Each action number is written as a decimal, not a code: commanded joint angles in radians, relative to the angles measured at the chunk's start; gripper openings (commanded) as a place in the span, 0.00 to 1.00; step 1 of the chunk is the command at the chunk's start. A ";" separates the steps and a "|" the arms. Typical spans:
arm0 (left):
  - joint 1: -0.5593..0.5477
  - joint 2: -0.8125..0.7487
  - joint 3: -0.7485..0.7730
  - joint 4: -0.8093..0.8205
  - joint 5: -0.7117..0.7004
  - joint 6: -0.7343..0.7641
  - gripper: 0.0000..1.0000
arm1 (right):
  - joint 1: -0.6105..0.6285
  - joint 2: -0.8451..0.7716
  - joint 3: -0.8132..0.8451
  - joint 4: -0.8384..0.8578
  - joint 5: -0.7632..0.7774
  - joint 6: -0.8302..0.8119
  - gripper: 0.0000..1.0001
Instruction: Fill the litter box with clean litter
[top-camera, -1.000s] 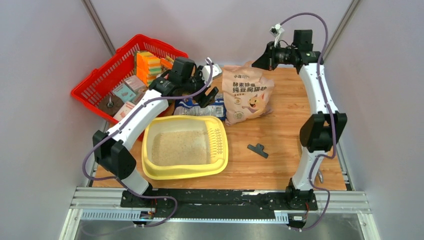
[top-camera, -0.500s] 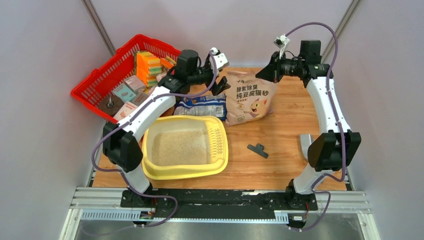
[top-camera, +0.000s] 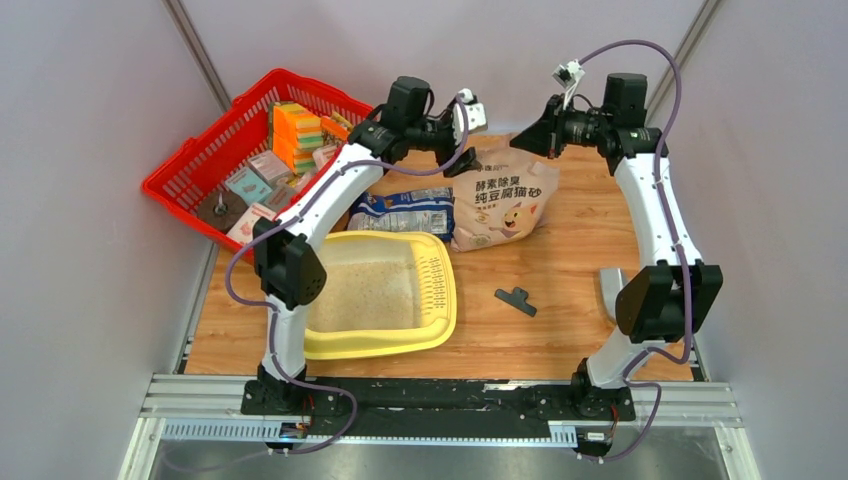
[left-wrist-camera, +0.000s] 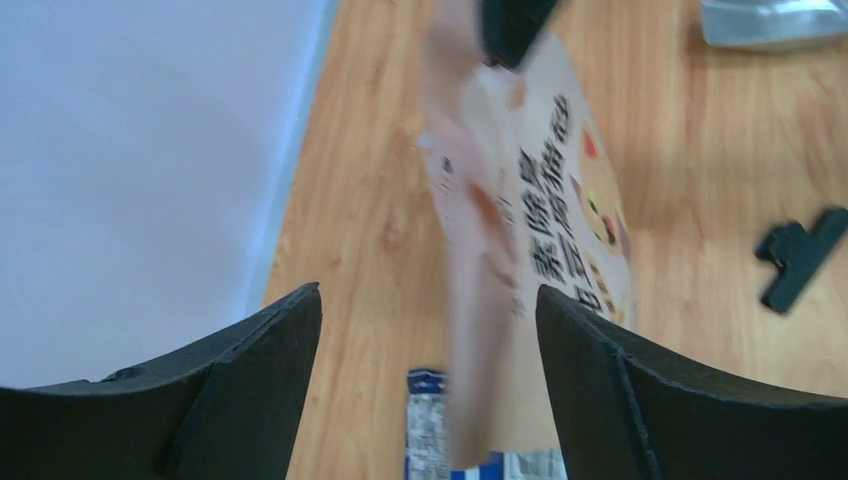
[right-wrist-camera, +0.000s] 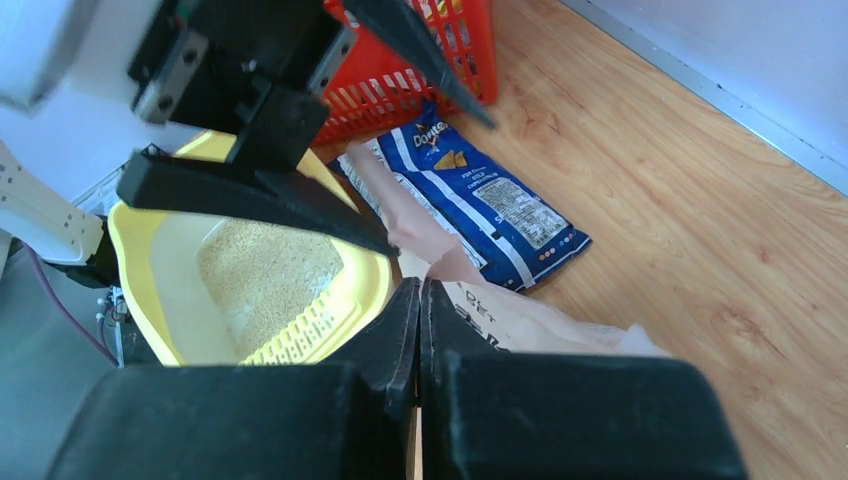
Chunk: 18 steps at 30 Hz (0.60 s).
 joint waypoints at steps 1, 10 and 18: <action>-0.034 0.011 0.027 -0.286 0.138 0.227 0.83 | -0.012 -0.012 0.052 0.089 -0.072 0.057 0.00; -0.047 -0.021 -0.032 -0.147 0.093 0.093 0.06 | -0.058 0.039 0.105 0.069 -0.032 0.133 0.04; -0.048 -0.133 -0.125 0.035 0.052 -0.006 0.00 | -0.159 0.168 0.348 -0.203 0.358 0.078 0.82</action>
